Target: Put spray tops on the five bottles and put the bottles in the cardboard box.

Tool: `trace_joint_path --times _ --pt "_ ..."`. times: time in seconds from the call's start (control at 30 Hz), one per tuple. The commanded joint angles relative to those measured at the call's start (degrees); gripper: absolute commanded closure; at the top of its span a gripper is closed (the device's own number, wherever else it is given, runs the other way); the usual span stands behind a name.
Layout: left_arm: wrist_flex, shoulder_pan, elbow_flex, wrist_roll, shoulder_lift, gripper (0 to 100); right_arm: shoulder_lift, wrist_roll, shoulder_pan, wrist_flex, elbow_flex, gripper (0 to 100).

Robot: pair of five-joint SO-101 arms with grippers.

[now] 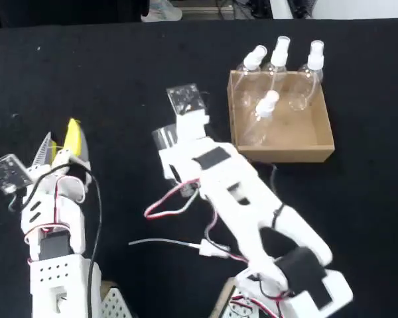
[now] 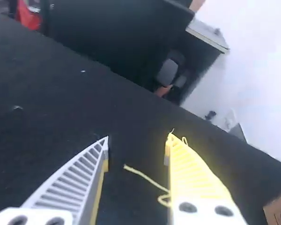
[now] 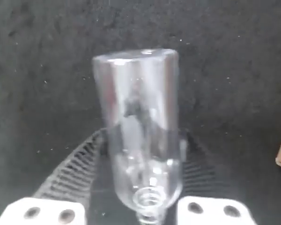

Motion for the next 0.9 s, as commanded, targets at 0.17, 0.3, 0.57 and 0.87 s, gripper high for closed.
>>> trace_joint_path --times 0.17,0.3,0.57,0.87 --pt "-1.14 -1.71 -4.35 1.93 -0.88 81 0.57 9.23 -3.08 16.62 -17.01 71.9" --pt "-1.14 -1.98 -4.35 2.02 -0.88 81 0.57 26.73 -1.14 24.18 -22.73 76.7" --pt "-0.97 -4.35 -6.02 2.20 -0.88 81 0.57 68.22 8.18 24.88 -22.99 78.0" --pt "-0.97 -12.70 -7.60 11.08 -0.88 81 6.37 77.71 9.32 17.23 -17.63 75.4"
